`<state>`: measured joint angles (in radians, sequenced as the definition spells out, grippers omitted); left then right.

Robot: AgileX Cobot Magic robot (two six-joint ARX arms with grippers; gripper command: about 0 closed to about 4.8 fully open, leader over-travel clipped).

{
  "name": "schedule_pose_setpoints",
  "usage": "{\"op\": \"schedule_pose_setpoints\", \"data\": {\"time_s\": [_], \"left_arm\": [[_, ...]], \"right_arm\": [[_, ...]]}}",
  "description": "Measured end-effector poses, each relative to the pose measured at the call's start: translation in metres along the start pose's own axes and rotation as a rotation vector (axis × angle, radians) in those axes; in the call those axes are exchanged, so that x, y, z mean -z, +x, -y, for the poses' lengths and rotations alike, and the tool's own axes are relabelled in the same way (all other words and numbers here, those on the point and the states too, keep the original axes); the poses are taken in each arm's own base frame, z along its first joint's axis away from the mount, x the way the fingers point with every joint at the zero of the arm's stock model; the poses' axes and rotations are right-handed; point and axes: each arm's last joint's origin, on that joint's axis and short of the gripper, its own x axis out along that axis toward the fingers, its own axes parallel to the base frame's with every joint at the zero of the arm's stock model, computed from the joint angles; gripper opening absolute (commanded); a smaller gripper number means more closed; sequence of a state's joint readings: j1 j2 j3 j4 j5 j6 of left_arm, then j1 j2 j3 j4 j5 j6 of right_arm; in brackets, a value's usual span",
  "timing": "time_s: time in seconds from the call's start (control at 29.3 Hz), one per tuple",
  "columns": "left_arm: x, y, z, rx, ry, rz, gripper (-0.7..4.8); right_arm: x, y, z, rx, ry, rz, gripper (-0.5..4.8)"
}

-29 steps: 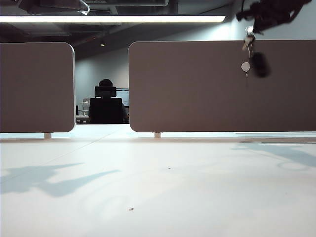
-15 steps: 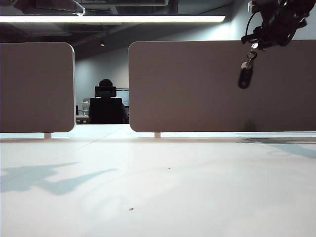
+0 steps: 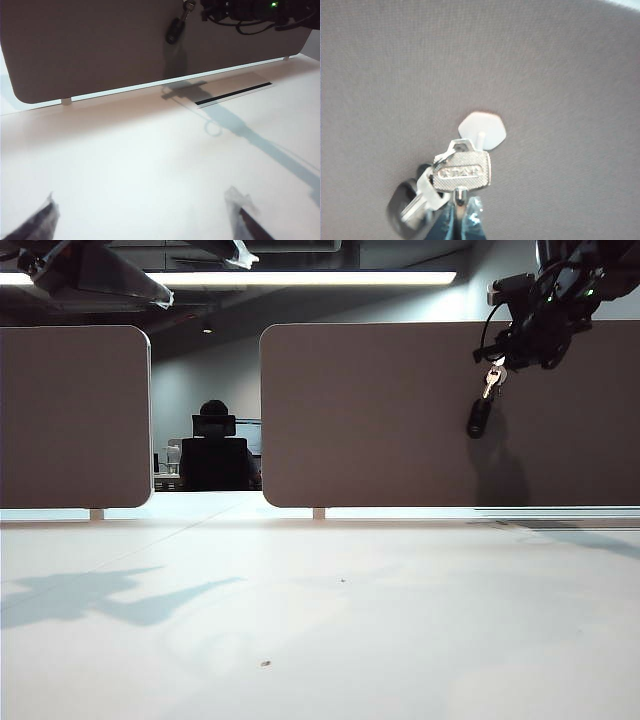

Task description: Hang the bunch of keys on the hook.

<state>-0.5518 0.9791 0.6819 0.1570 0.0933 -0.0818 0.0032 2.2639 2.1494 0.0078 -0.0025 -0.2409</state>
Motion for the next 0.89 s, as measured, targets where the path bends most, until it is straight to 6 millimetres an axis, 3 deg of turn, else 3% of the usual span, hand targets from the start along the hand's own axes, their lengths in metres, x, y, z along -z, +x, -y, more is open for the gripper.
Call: {"op": "schedule_pose_setpoints", "data": {"time_s": [0.31, 0.89], "left_arm": [[0.002, 0.002, 0.000, -0.001, -0.001, -0.009, 4.79], [0.004, 0.004, -0.001, -0.002, -0.003, -0.028, 4.79]], "right_arm": [[0.020, 0.012, -0.003, 0.019, -0.027, -0.048, -0.06], [0.026, 0.017, 0.012, 0.060, -0.038, -0.005, -0.06]]}}
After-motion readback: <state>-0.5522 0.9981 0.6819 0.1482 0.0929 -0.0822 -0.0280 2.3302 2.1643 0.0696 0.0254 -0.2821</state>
